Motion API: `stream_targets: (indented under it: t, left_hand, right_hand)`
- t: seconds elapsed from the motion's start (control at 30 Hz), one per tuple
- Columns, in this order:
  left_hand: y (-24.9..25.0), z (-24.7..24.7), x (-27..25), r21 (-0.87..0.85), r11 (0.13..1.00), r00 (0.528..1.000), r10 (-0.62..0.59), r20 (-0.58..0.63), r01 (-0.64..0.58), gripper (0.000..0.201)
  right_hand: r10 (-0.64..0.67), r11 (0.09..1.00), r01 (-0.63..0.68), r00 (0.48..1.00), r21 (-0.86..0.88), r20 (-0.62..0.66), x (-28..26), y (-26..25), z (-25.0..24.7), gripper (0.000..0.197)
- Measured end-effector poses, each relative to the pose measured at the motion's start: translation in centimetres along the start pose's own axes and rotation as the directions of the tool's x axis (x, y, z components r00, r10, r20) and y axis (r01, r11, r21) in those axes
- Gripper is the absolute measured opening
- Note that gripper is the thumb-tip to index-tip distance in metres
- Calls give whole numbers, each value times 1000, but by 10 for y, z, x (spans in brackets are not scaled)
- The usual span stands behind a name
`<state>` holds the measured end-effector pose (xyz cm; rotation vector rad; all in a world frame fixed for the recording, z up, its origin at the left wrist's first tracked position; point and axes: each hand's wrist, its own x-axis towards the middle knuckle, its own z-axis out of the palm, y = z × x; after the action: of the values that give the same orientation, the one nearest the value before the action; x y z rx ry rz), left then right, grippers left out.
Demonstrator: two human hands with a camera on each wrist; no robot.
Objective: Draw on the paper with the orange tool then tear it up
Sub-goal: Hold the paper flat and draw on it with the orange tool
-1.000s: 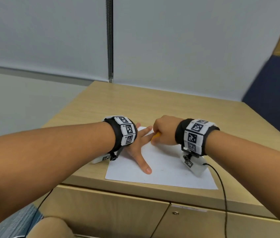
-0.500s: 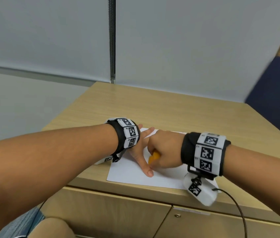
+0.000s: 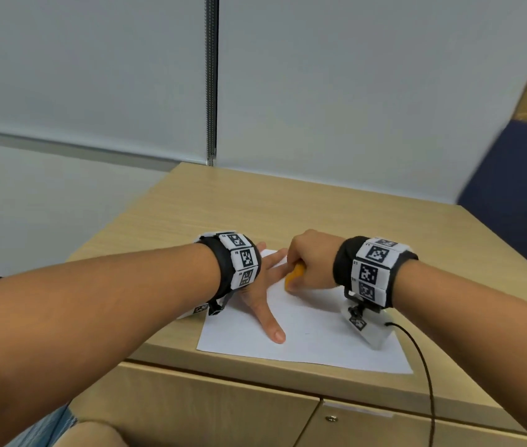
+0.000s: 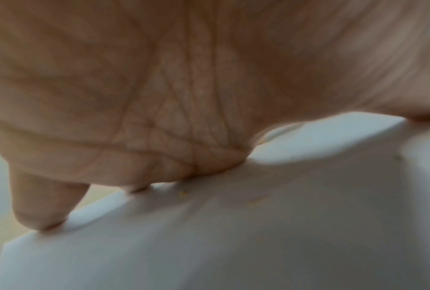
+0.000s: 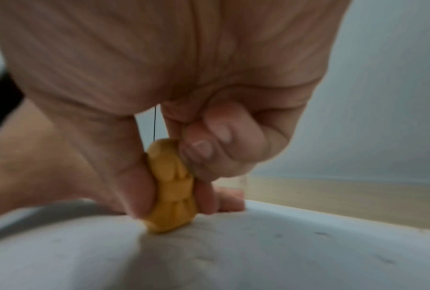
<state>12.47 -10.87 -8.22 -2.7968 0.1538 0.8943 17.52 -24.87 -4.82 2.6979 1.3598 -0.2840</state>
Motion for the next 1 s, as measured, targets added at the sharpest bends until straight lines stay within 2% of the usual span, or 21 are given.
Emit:
stream_targets:
  t: [0.07, 0.2, 0.37, 0.47, 0.6, 0.77, 0.87, 1.0]
  left_hand:
    - [2, -1, -2, 12, 1000, 1000, 9, 0, -9, 138]
    - [1, 0, -1, 28, 1000, 1000, -2, 2, 2, 135]
    - [-1, 2, 2, -7, 1000, 1000, 11, -20, -11, 144]
    - [-1, 3, 3, 7, 1000, 1000, 0, -12, 0, 146]
    - [-2, 6, 5, -13, 1000, 999, 0, -43, 0, 149]
    - [7, 8, -3, -78, 996, 998, -50, -41, 47, 154]
    - [22, 3, -18, -88, 993, 995, -85, -43, 81, 144]
    - [38, -7, -45, 146, 986, 996, -68, -62, 77, 108]
  right_hand:
    - [-32, 999, 33, 999, -5, 16, -6, -8, 6, 20]
    - [-166, 986, 166, 972, 12, 169, -31, -27, 13, 26]
    - [10, 1000, -10, 1000, -12, 1, 9, 6, -1, 33]
    - [54, 998, -54, 999, -28, -6, 11, 8, 4, 29]
    - [229, 963, -229, 973, 140, 17, -6, 30, 11, 35]
    - [302, 948, -303, 953, 96, 23, -30, 37, 26, 31]
    - [314, 946, -312, 949, 91, -2, -29, 37, 31, 32]
    - [244, 964, -242, 970, 106, -7, -21, 33, 25, 33]
